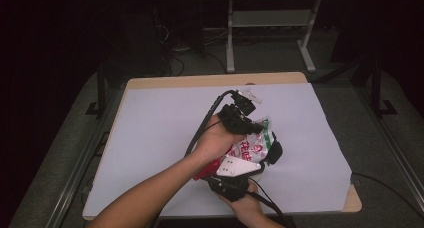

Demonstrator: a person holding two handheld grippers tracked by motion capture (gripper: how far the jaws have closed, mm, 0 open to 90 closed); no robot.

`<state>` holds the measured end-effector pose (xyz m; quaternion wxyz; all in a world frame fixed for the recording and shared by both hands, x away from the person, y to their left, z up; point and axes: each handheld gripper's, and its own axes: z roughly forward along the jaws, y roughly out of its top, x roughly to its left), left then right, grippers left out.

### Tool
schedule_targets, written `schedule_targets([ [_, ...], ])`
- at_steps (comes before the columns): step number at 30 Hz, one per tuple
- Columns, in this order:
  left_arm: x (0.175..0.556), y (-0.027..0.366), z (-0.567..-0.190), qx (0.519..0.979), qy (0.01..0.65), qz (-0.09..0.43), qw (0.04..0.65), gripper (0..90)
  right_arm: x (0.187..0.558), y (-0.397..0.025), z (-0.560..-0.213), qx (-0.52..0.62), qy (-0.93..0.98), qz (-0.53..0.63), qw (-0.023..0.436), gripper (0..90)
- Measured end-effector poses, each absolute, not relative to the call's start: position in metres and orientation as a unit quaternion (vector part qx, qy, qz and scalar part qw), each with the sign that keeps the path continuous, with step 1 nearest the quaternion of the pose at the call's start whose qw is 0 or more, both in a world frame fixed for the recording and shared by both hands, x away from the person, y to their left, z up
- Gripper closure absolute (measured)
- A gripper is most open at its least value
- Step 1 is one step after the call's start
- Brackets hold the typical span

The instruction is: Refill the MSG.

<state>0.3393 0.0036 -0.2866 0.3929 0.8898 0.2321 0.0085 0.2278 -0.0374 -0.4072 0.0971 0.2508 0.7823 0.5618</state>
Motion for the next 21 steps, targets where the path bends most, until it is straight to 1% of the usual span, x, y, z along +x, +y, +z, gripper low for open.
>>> schedule_targets([
  [21, 0.3403, 0.008, -0.2856, 0.888, 0.232, 0.018, 0.396, 90.0, 0.2278, -0.0372, -0.4059, 0.243, 0.784, 0.561, 0.103, 90.0],
])
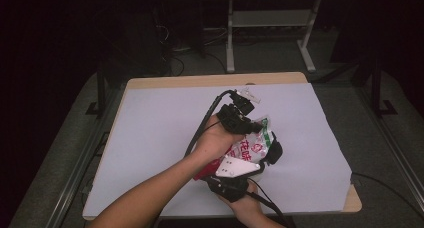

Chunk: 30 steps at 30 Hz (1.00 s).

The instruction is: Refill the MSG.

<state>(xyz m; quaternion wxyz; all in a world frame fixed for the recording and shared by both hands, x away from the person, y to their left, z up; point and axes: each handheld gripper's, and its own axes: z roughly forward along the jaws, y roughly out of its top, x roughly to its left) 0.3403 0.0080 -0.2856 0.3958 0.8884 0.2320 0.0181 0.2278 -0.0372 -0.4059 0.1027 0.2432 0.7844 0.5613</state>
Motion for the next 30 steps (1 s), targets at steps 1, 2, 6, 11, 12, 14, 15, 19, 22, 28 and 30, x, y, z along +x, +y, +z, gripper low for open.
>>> schedule_targets([
  [1, 0.3405, 0.0081, -0.2856, 0.888, 0.234, 0.019, 0.396, 90.0, 0.2281, -0.0373, -0.4058, 0.243, 0.784, 0.561, 0.103, 90.0],
  [2, 0.3408, 0.0083, -0.2857, 0.887, 0.236, 0.02, 0.396, 90.0, 0.2284, -0.0373, -0.4057, 0.242, 0.784, 0.562, 0.104, 90.0],
  [6, 0.3413, 0.0087, -0.2854, 0.886, 0.236, 0.019, 0.398, 90.0, 0.2291, -0.0371, -0.4053, 0.242, 0.784, 0.562, 0.105, 90.0],
  [11, 0.341, 0.0084, -0.2854, 0.886, 0.237, 0.018, 0.399, 90.0, 0.2291, -0.0372, -0.405, 0.242, 0.783, 0.564, 0.105, 90.0],
  [12, 0.341, 0.0084, -0.2854, 0.886, 0.237, 0.017, 0.399, 90.0, 0.2291, -0.0372, -0.4049, 0.241, 0.783, 0.564, 0.105, 90.0],
  [14, 0.3411, 0.0086, -0.2848, 0.888, 0.232, 0.019, 0.396, 90.0, 0.2289, -0.0373, -0.4048, 0.242, 0.783, 0.564, 0.106, 90.0],
  [15, 0.3409, 0.0086, -0.2846, 0.888, 0.232, 0.019, 0.396, 90.0, 0.2288, -0.0373, -0.4048, 0.242, 0.782, 0.564, 0.106, 90.0],
  [19, 0.3395, 0.0075, -0.2843, 0.886, 0.236, 0.018, 0.4, 90.0, 0.2284, -0.0374, -0.4046, 0.24, 0.781, 0.566, 0.108, 90.0],
  [22, 0.3397, 0.0078, -0.2838, 0.888, 0.232, 0.019, 0.396, 90.0, 0.2285, -0.0375, -0.4042, 0.239, 0.781, 0.566, 0.108, 90.0],
  [28, 0.34, 0.0073, -0.2838, 0.889, 0.231, 0.022, 0.395, 90.0, 0.2287, -0.0374, -0.4037, 0.24, 0.78, 0.568, 0.108, 90.0],
  [30, 0.3396, 0.0072, -0.2832, 0.889, 0.232, 0.023, 0.394, 90.0, 0.2286, -0.0372, -0.4035, 0.239, 0.779, 0.569, 0.109, 90.0],
])
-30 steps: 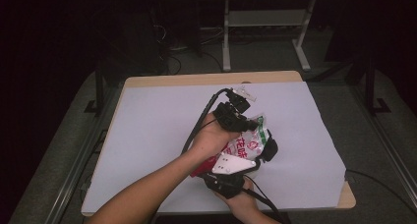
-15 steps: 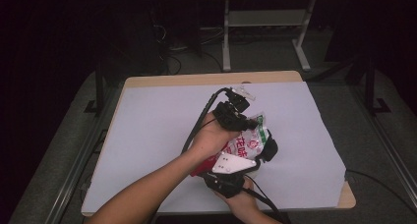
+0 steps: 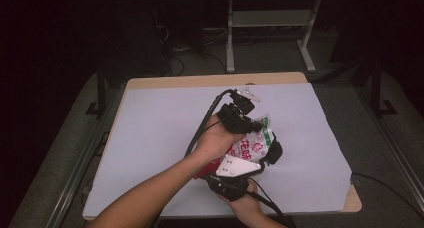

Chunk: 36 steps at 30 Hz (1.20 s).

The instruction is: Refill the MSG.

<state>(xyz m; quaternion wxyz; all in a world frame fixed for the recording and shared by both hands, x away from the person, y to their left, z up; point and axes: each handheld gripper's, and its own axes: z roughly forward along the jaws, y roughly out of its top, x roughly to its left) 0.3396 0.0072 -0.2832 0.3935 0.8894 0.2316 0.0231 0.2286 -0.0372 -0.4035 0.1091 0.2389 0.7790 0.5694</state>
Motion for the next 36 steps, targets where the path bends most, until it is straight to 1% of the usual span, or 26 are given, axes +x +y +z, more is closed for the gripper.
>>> schedule_targets([
  [15, 0.3387, 0.0027, -0.2816, 0.893, 0.23, 0.035, 0.384, 90.0, 0.2298, -0.0376, -0.4016, 0.237, 0.774, 0.578, 0.105, 90.0],
  [36, 0.3383, -0.0006, -0.2818, 0.895, 0.23, 0.034, 0.381, 90.0, 0.2301, -0.0387, -0.4013, 0.236, 0.772, 0.581, 0.104, 90.0],
])
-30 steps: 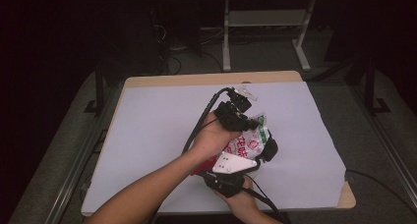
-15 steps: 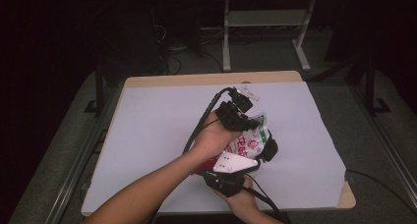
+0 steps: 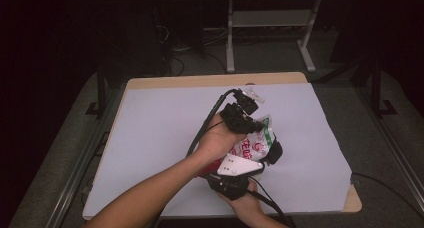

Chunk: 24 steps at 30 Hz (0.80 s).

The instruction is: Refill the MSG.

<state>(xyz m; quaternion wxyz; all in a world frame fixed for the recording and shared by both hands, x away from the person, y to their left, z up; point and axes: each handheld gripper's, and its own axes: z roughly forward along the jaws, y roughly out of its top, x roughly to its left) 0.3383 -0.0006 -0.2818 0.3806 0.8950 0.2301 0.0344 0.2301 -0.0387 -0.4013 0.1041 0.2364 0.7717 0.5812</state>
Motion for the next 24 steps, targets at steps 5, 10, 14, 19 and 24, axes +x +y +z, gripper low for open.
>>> schedule_targets([
  [5, 0.3381, -0.0007, -0.2823, 0.893, 0.232, 0.034, 0.384, 90.0, 0.2303, -0.0387, -0.4014, 0.236, 0.772, 0.581, 0.104, 90.0],
  [10, 0.3382, 0.0004, -0.2823, 0.895, 0.231, 0.032, 0.38, 90.0, 0.2297, -0.0384, -0.4016, 0.236, 0.772, 0.581, 0.103, 90.0],
  [14, 0.3389, 0.0015, -0.2827, 0.895, 0.23, 0.031, 0.381, 90.0, 0.2298, -0.0382, -0.402, 0.235, 0.773, 0.58, 0.104, 90.0],
  [19, 0.3398, 0.0028, -0.2838, 0.894, 0.231, 0.028, 0.383, 90.0, 0.2301, -0.0384, -0.4026, 0.234, 0.775, 0.578, 0.107, 90.0],
  [24, 0.3404, 0.0038, -0.2839, 0.893, 0.232, 0.026, 0.386, 90.0, 0.23, -0.0386, -0.4031, 0.234, 0.776, 0.576, 0.106, 90.0],
])
